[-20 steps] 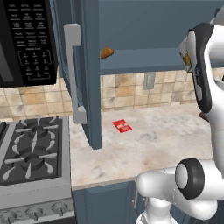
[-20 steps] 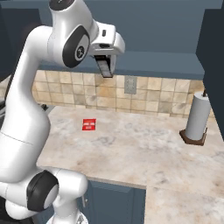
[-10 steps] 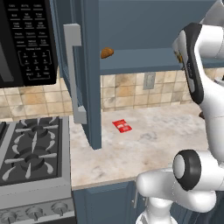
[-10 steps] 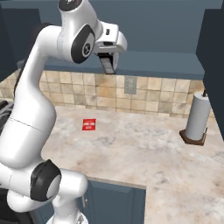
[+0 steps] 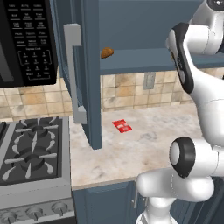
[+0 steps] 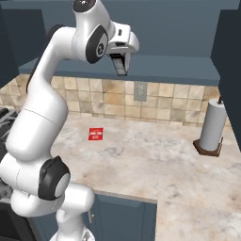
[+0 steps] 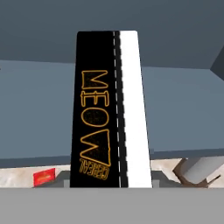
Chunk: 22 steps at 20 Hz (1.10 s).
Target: Pick the cereal and yogurt from the counter and place them in the cabinets closest to them.
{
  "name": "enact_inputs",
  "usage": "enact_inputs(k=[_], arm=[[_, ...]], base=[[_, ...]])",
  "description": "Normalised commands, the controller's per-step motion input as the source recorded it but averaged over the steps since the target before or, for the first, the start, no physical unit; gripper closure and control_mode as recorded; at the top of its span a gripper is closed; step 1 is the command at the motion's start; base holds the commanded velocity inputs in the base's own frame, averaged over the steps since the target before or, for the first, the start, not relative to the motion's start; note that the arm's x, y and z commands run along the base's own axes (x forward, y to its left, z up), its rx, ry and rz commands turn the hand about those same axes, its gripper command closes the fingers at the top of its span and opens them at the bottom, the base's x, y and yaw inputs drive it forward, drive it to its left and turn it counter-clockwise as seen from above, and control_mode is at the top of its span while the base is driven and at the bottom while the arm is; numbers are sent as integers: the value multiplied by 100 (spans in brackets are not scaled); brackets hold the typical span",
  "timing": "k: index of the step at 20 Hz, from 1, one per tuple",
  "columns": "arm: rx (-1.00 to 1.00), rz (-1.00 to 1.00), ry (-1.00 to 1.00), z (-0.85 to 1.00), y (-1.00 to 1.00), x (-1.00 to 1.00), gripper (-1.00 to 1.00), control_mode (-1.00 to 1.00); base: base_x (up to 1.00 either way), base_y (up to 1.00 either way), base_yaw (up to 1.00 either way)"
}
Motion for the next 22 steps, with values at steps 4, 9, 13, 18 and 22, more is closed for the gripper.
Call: enact_inputs(k=[4, 9, 13, 18, 22], arm=[[0, -1, 0, 0, 0, 50, 100, -100], [0, -1, 0, 0, -2, 46, 100, -100], [0, -2, 0, 0, -7, 40, 100, -100], [0, 0, 0, -8, -8, 22, 100, -100], [0, 0, 0, -20, -10, 17, 100, -100]], base=[[0, 0, 0], [0, 0, 0], [0, 0, 0], [0, 0, 0], [0, 0, 0]])
